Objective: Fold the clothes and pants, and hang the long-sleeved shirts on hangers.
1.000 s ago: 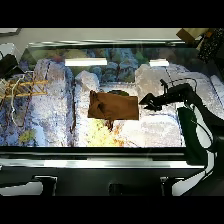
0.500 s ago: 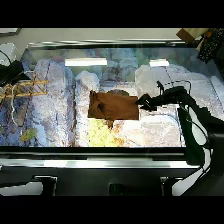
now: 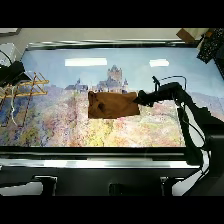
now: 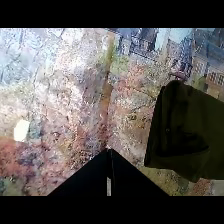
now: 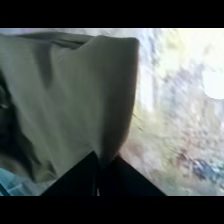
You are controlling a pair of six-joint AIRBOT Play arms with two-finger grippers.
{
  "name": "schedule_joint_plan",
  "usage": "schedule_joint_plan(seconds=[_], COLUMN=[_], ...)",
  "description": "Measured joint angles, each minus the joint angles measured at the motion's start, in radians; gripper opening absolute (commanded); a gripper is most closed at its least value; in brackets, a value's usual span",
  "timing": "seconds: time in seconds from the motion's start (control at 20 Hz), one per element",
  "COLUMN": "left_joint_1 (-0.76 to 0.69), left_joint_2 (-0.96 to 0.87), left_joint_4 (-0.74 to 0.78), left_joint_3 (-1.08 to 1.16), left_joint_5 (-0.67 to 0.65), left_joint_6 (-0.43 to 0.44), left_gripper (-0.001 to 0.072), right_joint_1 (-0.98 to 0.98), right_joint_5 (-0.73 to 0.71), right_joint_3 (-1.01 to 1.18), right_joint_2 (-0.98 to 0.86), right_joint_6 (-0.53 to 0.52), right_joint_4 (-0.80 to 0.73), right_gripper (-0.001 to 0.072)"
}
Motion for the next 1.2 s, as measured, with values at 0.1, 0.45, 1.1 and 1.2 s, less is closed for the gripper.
schedule_joint_plan(seconds=[0.1,0.45,1.1,1.2], left_joint_1=[0.000,0.000,-0.002,-0.005], left_joint_2=[0.000,0.000,0.000,0.000], left_joint_4=[0.000,-0.006,-0.043,-0.047], left_joint_3=[0.000,0.000,0.000,0.000], left_joint_5=[0.000,-0.001,-0.003,-0.004], left_joint_6=[0.000,0.000,0.000,0.000], left_gripper=[0.0013,0.0013,0.0013,0.0013], right_joint_1=[-0.013,-0.142,-0.488,-0.531], right_joint_5=[0.000,-0.061,-0.082,-0.082], right_joint_3=[0.080,0.401,0.587,0.588], right_joint_2=[0.013,0.025,0.097,0.108], right_joint_6=[0.034,0.205,0.405,0.435], right_joint_4=[-0.001,-0.061,-0.182,-0.211], right_gripper=[0.0030,0.0030,0.0030,0.0030])
